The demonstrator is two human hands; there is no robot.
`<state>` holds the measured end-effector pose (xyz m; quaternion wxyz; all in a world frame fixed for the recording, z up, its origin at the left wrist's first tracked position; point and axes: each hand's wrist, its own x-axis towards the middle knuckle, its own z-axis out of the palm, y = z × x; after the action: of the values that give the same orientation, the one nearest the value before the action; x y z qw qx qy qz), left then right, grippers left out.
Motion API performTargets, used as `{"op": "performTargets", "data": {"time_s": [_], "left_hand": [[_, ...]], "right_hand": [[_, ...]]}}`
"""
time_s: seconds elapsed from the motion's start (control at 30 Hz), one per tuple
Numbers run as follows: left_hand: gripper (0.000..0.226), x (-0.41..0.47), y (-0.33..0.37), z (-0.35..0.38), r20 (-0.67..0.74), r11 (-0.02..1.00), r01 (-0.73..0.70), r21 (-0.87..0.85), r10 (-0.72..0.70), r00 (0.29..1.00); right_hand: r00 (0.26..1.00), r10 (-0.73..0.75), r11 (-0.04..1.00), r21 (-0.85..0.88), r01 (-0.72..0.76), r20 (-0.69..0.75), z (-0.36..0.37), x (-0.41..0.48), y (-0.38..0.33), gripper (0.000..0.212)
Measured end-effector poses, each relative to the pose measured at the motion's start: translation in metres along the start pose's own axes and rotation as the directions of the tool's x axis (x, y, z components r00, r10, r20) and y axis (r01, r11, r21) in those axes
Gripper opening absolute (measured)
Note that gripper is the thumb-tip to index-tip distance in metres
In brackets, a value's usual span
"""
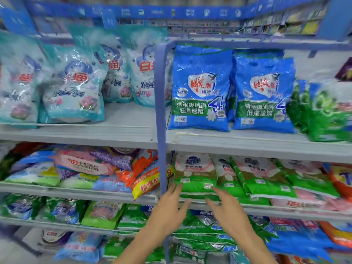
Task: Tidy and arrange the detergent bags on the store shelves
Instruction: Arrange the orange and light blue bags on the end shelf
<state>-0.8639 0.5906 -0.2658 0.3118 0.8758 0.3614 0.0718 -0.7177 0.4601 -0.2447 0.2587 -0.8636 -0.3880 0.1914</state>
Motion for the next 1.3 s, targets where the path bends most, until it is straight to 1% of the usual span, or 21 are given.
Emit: {"op": "performTargets", "data": {"time_s": [0.07,0.17,0.3,0.43,0.57,0.67,0.73,0.9,1.17,1.3], "left_hand": [[0.072,-0.02,0.007,-0.015,-0.036,1.0,-0.02,0.009,0.02,0.999],[0.07,-0.043,0.017,-0.05,-0.129,0.997,-0.065,0.032,0.069,0.989],[0.066,-0.061,0.022,-0.095,-0.252,0.995,-0.075,0.069,0.09,0.963],[0.068,-0.081,0.028,-0.127,-0.346,1.0,-0.009,0.023,0.017,0.938],[0.064,-0.105,0.03,-0.156,-0.461,0.998,0.068,-0.007,-0.063,0.885],[0.064,-0.12,0.021,-0.179,-0.518,0.993,0.112,-0.044,-0.119,0.847],[0.065,-0.128,0.01,-0.197,-0.55,0.988,0.144,-0.052,-0.149,0.822],[0.066,-0.141,-0.038,-0.244,-0.58,0.974,0.22,-0.059,-0.213,0.786],[0.067,-0.146,-0.136,-0.328,-0.57,0.966,0.255,-0.043,-0.233,0.788],[0.068,-0.143,-0.181,-0.367,-0.576,0.969,0.243,-0.042,-0.222,0.787]], "right_hand": [[0.999,-0.022,0.999,-0.047,0.023,0.03,-0.014,-0.021,-0.01,0.062],[0.994,-0.081,0.99,-0.107,0.088,0.071,-0.034,-0.044,-0.027,0.063],[0.981,-0.182,0.977,-0.097,0.188,0.064,-0.051,-0.057,-0.057,0.063],[0.948,-0.317,0.947,-0.056,0.317,0.014,-0.058,-0.054,-0.092,0.06],[0.907,-0.421,0.906,-0.028,0.422,0.032,-0.06,-0.048,-0.136,0.056],[0.879,-0.477,0.879,0.03,0.476,0.026,-0.056,-0.044,-0.175,0.051],[0.863,-0.505,0.862,0.055,0.503,0.018,-0.047,-0.038,-0.201,0.046],[0.824,-0.565,0.824,0.077,0.561,0.042,-0.011,-0.02,-0.265,0.047],[0.814,-0.58,0.811,0.105,0.575,0.017,0.051,0.0,-0.37,0.048],[0.811,-0.584,0.804,0.117,0.583,-0.034,0.075,0.006,-0.419,0.048]]}}
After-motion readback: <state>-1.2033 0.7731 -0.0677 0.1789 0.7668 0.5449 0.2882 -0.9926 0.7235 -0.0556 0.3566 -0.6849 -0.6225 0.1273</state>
